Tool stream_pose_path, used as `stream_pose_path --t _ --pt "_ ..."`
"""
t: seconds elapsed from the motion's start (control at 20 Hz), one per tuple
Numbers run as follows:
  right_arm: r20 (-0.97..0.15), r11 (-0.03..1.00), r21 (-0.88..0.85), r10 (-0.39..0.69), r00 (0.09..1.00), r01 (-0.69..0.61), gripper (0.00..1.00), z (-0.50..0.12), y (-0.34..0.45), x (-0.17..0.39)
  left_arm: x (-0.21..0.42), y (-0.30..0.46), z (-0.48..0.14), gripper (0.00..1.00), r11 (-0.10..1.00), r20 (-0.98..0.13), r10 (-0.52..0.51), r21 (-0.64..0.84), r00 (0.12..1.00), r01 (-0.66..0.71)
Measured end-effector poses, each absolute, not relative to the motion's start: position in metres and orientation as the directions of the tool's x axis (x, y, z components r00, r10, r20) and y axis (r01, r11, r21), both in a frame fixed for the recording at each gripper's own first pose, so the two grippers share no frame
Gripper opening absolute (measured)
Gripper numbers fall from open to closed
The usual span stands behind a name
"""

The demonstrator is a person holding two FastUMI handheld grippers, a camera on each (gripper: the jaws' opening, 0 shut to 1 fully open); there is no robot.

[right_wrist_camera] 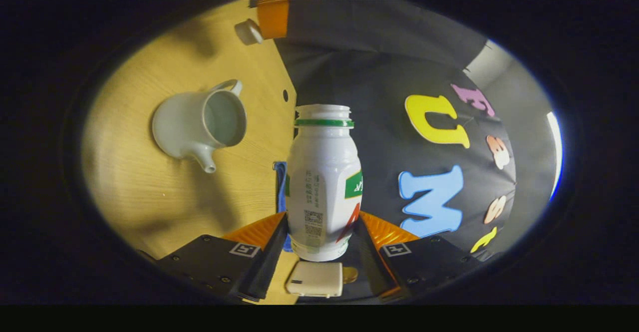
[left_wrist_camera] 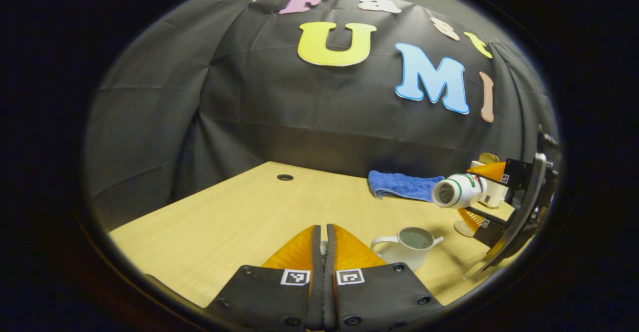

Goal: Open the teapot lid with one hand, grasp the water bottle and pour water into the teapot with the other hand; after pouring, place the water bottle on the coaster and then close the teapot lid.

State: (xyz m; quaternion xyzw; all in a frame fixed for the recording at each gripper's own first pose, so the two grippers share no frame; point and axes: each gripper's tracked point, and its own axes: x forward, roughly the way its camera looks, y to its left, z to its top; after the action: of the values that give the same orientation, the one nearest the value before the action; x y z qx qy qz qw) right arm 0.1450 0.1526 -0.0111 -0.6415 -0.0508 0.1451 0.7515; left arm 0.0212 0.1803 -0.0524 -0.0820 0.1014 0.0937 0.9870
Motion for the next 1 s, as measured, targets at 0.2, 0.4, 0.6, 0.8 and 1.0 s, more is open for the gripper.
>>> stream_pose_path --t 0.2,0.4,0.6,0.8,1.0 --pt "-0.181 0.332 -0.903 0.276 0.944 -0.271 0.74 -0.022 0.152 0.139 0.021 0.175 -0.051 0.10 0.971 -0.210 0.158 -0.147 0.965 -0.191" --pt "-0.249 0.529 -0.768 0.272 0.929 -0.361 0.74 -0.029 0.144 0.132 0.024 0.165 -0.044 0.10 0.976 -0.190 0.132 -0.145 0.973 -0.160" --pt "-0.289 0.688 -0.616 0.257 0.922 -0.385 0.74 -0.034 0.125 0.129 0.030 0.153 -0.037 0.10 0.982 -0.179 0.105 -0.139 0.978 -0.131" --pt "-0.295 0.791 -0.505 0.216 0.931 -0.344 0.73 -0.040 0.090 0.123 0.036 0.135 -0.029 0.10 0.985 -0.166 0.074 -0.140 0.983 -0.097" --pt "-0.287 0.867 -0.412 0.170 0.943 -0.282 0.74 -0.042 0.054 0.124 0.048 0.113 -0.026 0.10 0.988 -0.161 0.042 -0.140 0.986 -0.065"
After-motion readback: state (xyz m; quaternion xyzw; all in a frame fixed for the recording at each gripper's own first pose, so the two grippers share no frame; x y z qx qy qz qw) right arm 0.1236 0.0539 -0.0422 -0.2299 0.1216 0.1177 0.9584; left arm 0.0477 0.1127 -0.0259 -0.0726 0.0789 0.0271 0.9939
